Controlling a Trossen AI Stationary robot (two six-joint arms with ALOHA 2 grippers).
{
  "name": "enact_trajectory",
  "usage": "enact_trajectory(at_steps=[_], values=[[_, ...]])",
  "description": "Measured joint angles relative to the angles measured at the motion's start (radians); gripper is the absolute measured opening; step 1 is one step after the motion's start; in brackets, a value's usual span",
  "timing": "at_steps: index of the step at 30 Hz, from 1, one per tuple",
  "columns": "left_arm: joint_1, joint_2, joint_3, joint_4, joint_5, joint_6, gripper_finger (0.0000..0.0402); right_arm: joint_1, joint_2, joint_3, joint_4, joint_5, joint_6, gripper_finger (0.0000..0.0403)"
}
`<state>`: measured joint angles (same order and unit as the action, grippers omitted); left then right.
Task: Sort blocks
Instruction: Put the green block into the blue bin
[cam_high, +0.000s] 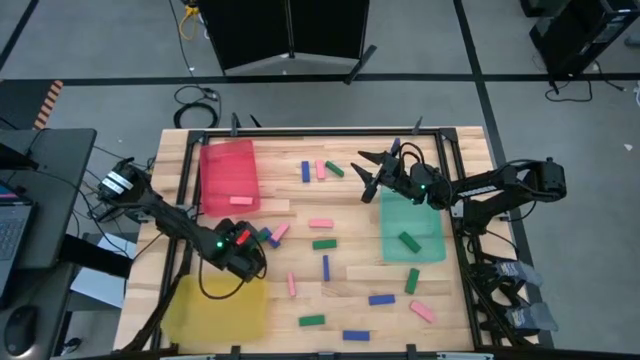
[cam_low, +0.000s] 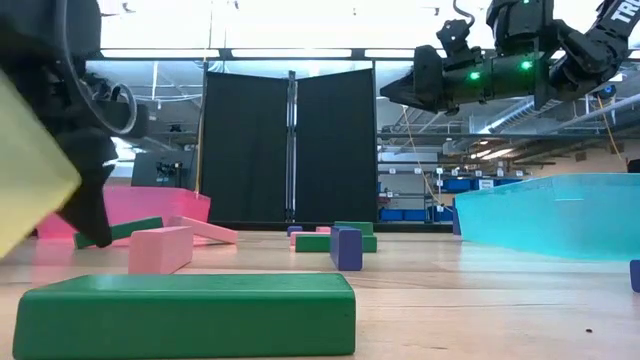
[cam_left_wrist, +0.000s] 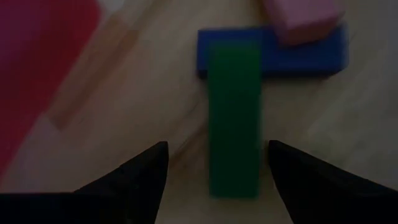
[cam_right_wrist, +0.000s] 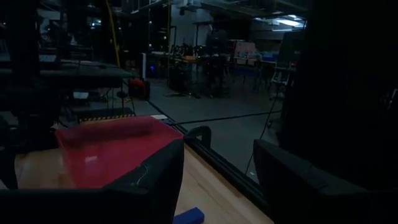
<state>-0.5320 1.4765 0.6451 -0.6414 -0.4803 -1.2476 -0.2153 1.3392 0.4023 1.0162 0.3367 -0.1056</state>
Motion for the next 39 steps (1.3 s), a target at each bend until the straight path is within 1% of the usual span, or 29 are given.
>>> enact_trajectory(at_steps=[6,11,19,22,39], values=[[0.000,-0.005,-0.042,0.079,0.003,-0.012,0.0282,0.000,0.000,0.000,0.000,0.000,0.007,0.0203],[0.000,-0.005,-0.047,0.093,0.001,-0.013,0.0279,0.000,0.000,0.000,0.000,0.000,0.008,0.0201],[0.000,-0.004,-0.047,0.103,0.006,-0.013,0.0233,0.000,0.000,0.000,0.000,0.001,0.009,0.0199],[0.000,-0.004,-0.047,0.104,0.006,-0.013,0.0224,0.000,0.000,0.000,0.000,0.001,0.009,0.0199],[0.000,-0.003,-0.048,0.112,0.003,-0.012,0.0225,0.000,0.000,0.000,-0.002,0.002,0.024,0.0194]])
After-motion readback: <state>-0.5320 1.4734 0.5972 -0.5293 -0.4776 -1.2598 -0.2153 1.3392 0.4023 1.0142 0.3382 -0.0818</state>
